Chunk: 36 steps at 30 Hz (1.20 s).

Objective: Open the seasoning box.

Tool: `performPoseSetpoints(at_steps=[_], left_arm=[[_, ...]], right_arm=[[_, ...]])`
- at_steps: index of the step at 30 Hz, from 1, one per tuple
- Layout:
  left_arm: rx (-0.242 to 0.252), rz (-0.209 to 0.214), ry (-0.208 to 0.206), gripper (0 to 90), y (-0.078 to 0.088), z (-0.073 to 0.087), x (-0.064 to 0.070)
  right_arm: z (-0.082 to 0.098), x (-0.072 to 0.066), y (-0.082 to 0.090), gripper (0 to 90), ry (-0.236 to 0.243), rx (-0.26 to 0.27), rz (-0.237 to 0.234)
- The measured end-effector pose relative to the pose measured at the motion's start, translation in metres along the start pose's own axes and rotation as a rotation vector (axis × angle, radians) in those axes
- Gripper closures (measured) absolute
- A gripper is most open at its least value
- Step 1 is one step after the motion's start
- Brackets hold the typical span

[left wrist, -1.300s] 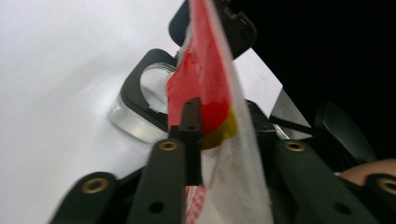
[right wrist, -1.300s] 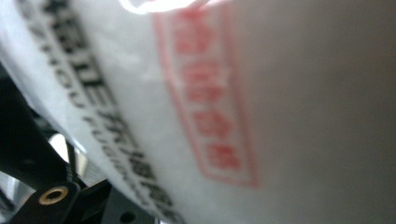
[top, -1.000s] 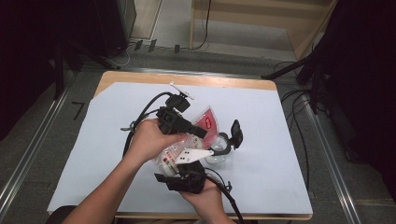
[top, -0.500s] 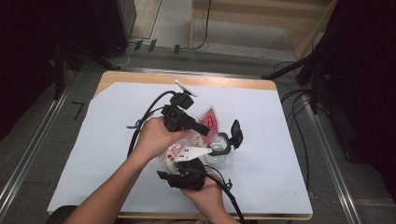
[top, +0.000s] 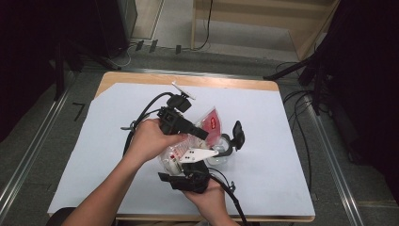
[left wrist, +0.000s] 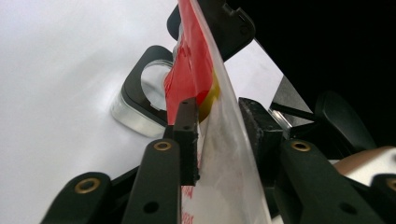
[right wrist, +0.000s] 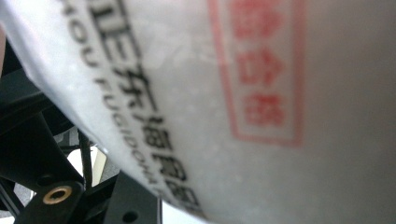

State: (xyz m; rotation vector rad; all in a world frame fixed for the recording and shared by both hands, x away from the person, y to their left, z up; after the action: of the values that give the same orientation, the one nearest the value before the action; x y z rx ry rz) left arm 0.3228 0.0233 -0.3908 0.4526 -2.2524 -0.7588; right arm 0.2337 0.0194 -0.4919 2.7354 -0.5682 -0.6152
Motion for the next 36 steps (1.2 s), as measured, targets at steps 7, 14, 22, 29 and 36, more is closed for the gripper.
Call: performPoseSetpoints(at_steps=[7, 14, 22, 29, 36], left_arm=[[0.01, -0.028, 0.014, 81.8, -0.003, 0.001, 0.0], [0.041, -0.048, 0.04, 79.7, -0.005, -0.002, 0.002], [0.04, -0.022, 0.026, 66.0, -0.005, -0.006, 0.008], [-0.001, -0.112, 0.0, 80.3, -0.004, -0.013, 0.013], [-0.028, -0.099, 0.017, 82.1, -0.004, -0.022, 0.012]], right_arm=[[0.0, -0.002, -0.003, 59.5, 0.074, -0.046, 0.025], [-0.002, -0.001, -0.004, 58.1, 0.095, -0.042, 0.064], [-0.006, 0.0, -0.001, 61.5, 0.04, -0.005, -0.003], [-0.014, -0.001, 0.0, 61.4, 0.046, 0.027, -0.015], [-0.022, 0.001, 0.002, 61.7, 0.104, 0.027, 0.041]])
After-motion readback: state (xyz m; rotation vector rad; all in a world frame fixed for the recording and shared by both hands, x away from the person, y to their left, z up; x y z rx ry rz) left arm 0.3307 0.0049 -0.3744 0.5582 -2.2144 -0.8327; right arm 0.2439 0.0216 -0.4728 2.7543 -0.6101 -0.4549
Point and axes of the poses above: each handheld gripper's, and its own axes: y roughly backward along the jaws, z roughly out of its underside, x roughly to its right, the point moved 7 cm from there along -y, roughly forward along the jaws, and after that the axes turned 8 degrees about x, right-handed, at the moved point
